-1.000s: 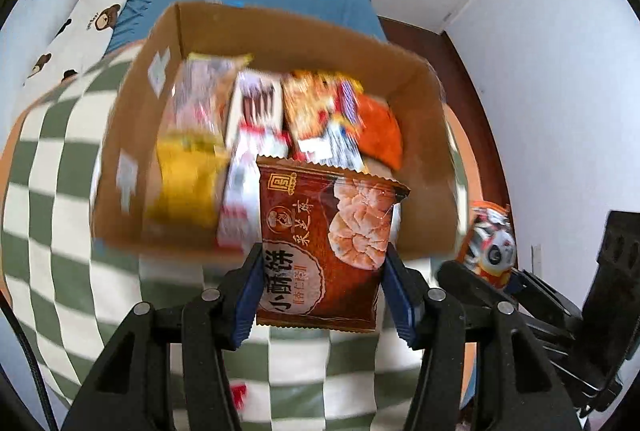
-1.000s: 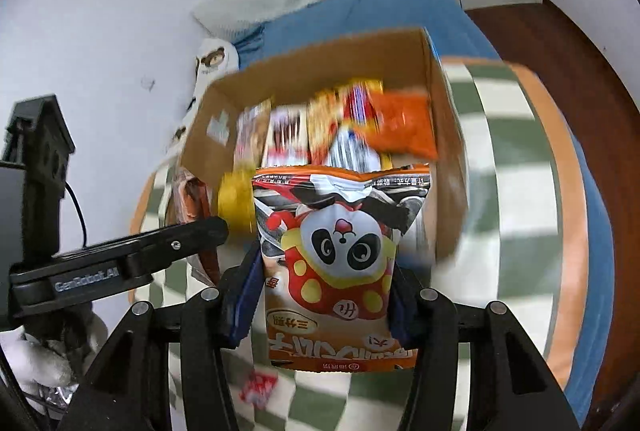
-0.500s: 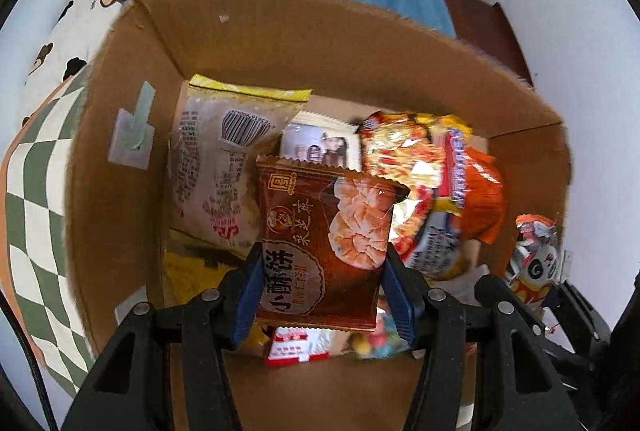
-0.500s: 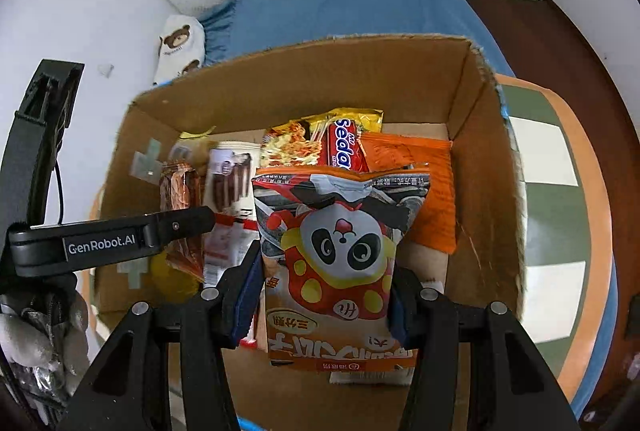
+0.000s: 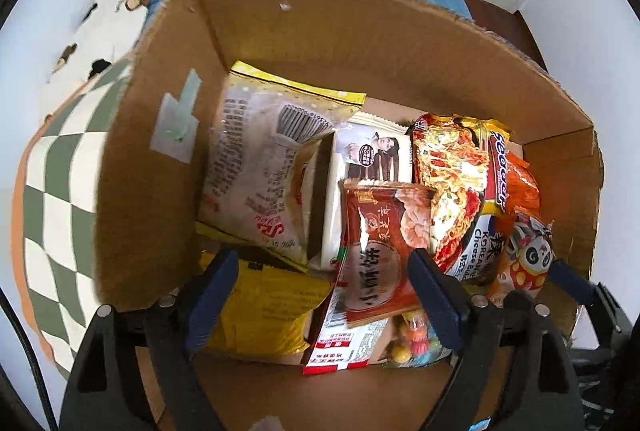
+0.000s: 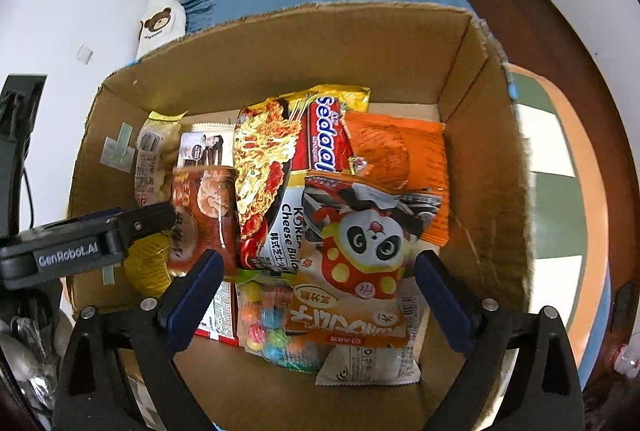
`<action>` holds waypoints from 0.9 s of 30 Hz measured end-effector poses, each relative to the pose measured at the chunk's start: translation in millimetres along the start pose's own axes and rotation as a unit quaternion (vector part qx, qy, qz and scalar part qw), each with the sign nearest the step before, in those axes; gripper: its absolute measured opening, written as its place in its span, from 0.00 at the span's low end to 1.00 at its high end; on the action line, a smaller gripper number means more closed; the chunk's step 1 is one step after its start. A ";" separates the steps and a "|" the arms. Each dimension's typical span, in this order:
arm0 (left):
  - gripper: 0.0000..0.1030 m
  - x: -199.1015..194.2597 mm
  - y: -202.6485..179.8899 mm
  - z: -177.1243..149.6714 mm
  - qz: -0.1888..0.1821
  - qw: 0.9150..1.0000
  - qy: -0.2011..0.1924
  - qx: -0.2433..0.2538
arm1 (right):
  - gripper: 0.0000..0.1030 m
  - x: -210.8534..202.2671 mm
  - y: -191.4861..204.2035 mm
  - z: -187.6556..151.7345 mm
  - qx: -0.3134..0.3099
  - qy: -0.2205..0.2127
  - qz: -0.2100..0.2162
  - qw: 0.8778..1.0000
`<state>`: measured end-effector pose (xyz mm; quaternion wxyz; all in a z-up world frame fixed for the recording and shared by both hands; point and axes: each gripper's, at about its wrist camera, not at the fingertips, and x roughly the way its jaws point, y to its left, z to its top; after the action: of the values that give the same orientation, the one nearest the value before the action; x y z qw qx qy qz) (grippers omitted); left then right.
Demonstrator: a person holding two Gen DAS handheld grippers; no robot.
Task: Organize snacks
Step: 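Carry both packs into the box and open both tools, then lift both tools out of the box toward the last snacks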
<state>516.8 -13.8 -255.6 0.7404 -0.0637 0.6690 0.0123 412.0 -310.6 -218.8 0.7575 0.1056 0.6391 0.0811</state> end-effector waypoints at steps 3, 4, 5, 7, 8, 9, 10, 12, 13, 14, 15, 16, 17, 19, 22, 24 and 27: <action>0.84 -14.8 -0.9 -11.1 -0.002 1.000 -0.026 0.007 | 0.95 -12.5 1.5 -5.4 -0.003 -0.013 -0.016 1.000; 0.84 -20.0 -0.9 -16.1 -0.003 0.999 -0.034 0.009 | 0.95 -17.0 2.3 -8.4 -0.005 -0.018 -0.025 1.000; 0.84 -25.5 -0.7 -21.7 0.000 0.999 -0.043 0.011 | 0.95 -21.1 3.0 -11.1 -0.006 -0.023 -0.029 0.999; 0.84 -36.9 -0.5 -31.9 0.003 0.998 -0.063 0.016 | 0.95 -33.5 3.6 -18.3 -0.008 -0.033 -0.039 0.999; 0.84 -42.2 -0.5 -36.7 0.006 0.997 -0.074 0.019 | 0.96 -39.4 4.2 -22.0 -0.010 -0.039 -0.045 0.998; 0.84 -48.0 -0.4 -41.9 0.010 0.996 -0.084 0.021 | 0.96 -44.5 5.2 -24.3 -0.012 -0.046 -0.051 0.998; 0.84 -55.9 0.2 -48.6 0.013 0.995 -0.097 0.023 | 0.96 -50.3 5.8 -28.1 -0.015 -0.052 -0.058 0.997; 0.84 -66.1 0.2 -58.6 0.016 0.993 -0.112 0.024 | 0.96 -62.6 5.9 -34.8 -0.016 -0.061 -0.068 0.996; 0.84 -73.1 0.4 -65.2 0.015 0.992 -0.122 0.024 | 0.96 -68.0 6.7 -38.6 -0.018 -0.066 -0.073 0.995; 0.84 -80.2 0.8 -71.2 0.014 0.991 -0.131 0.025 | 0.96 -74.1 7.8 -43.3 -0.020 -0.072 -0.077 0.994; 0.84 -85.0 -0.1 -76.2 0.015 0.990 -0.139 0.027 | 0.96 -80.2 9.2 -47.7 -0.022 -0.078 -0.080 0.994; 0.84 -91.8 -1.0 -82.5 0.013 0.989 -0.148 0.029 | 0.96 -87.4 10.9 -53.4 -0.025 -0.085 -0.081 0.993; 0.84 -99.9 -1.4 -89.6 0.012 0.987 -0.157 0.031 | 0.96 -93.3 11.8 -57.6 -0.026 -0.090 -0.083 0.992; 0.84 -110.9 -3.9 -98.0 0.009 0.985 -0.169 0.035 | 0.96 -107.6 14.2 -68.0 -0.026 -0.104 -0.086 0.990; 0.84 -130.5 -4.7 -114.5 0.011 0.981 -0.190 0.042 | 0.96 -128.4 18.1 -81.8 -0.022 -0.121 -0.083 0.989; 0.84 -141.2 -6.1 -124.3 0.015 0.978 -0.203 0.047 | 0.96 -141.1 21.9 -91.0 -0.021 -0.132 -0.081 0.988; 0.84 -154.8 -6.8 -140.4 0.014 0.974 -0.219 0.051 | 0.96 -157.7 29.1 -103.4 -0.020 -0.144 -0.076 0.986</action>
<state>362.4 -25.7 -115.0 0.8709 -0.0121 0.4913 0.0023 283.7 -317.4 -77.8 0.8476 0.0525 0.5276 0.0202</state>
